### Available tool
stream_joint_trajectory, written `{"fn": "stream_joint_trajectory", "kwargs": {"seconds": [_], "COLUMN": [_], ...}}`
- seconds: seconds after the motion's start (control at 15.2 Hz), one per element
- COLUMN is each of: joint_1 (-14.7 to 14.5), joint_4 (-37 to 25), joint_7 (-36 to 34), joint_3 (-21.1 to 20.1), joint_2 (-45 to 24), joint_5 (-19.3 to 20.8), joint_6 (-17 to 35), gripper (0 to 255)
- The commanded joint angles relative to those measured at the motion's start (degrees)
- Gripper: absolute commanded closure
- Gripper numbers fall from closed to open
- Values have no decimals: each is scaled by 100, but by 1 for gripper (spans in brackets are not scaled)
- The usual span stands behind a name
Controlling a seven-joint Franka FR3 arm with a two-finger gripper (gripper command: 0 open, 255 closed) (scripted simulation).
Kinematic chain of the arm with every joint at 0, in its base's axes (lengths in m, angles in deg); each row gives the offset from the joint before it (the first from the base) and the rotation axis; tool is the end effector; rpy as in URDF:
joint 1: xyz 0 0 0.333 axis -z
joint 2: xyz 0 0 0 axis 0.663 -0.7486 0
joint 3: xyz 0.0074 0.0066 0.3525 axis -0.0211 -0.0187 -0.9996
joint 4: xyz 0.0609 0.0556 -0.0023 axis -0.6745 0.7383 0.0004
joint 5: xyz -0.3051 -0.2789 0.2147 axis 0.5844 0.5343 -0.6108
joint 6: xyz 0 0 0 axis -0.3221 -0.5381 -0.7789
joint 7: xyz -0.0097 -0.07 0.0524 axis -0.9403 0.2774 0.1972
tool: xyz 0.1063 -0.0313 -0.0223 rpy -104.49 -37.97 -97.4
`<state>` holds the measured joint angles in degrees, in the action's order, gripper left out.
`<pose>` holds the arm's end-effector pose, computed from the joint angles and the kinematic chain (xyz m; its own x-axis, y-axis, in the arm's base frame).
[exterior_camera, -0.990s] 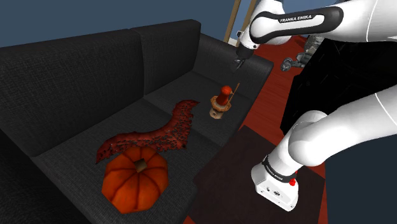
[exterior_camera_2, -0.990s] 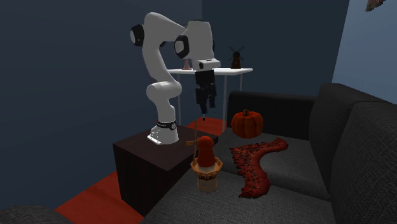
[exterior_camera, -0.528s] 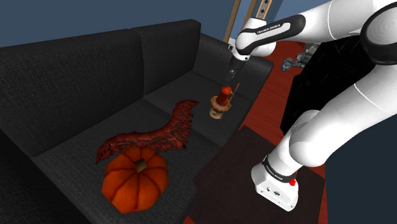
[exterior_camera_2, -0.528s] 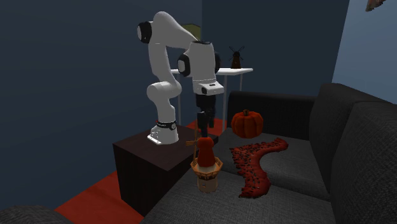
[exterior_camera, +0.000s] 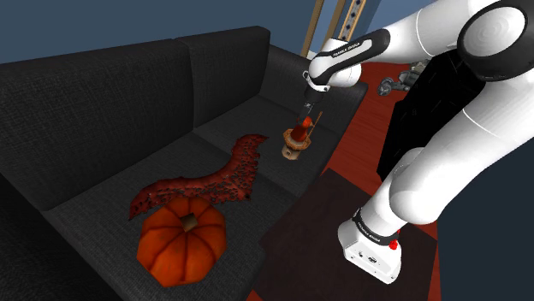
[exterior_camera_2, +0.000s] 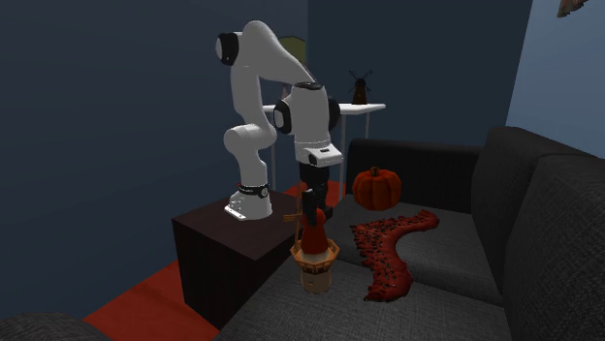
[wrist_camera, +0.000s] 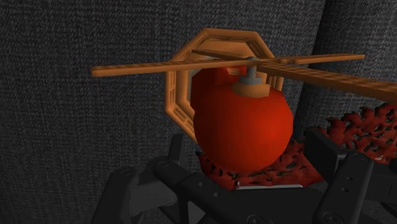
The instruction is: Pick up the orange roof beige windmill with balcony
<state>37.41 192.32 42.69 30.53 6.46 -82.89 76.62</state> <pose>0.4817 -0.2275 0.3194 0.9575 0.2801 0.0687 0.2837 -0.9577 -0.0485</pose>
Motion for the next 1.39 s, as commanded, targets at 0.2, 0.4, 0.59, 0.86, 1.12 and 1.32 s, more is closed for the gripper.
{"fn": "stream_joint_trajectory", "kwargs": {"seconds": [0.2,0.4,0.59,0.86,1.12,1.32], "joint_1": [0,-1,-1,12,34,50], "joint_4": [50,54,47,-12,-139,-248], "joint_7": [59,55,61,-17,-153,-238], "joint_3": [15,13,15,2,-31,-61], "joint_2": [-67,-65,-73,50,275,427], "joint_5": [-52,-51,-56,39,197,292], "joint_6": [109,111,111,-53,-374,-615], "gripper": [255,255,255,255,255,255]}}
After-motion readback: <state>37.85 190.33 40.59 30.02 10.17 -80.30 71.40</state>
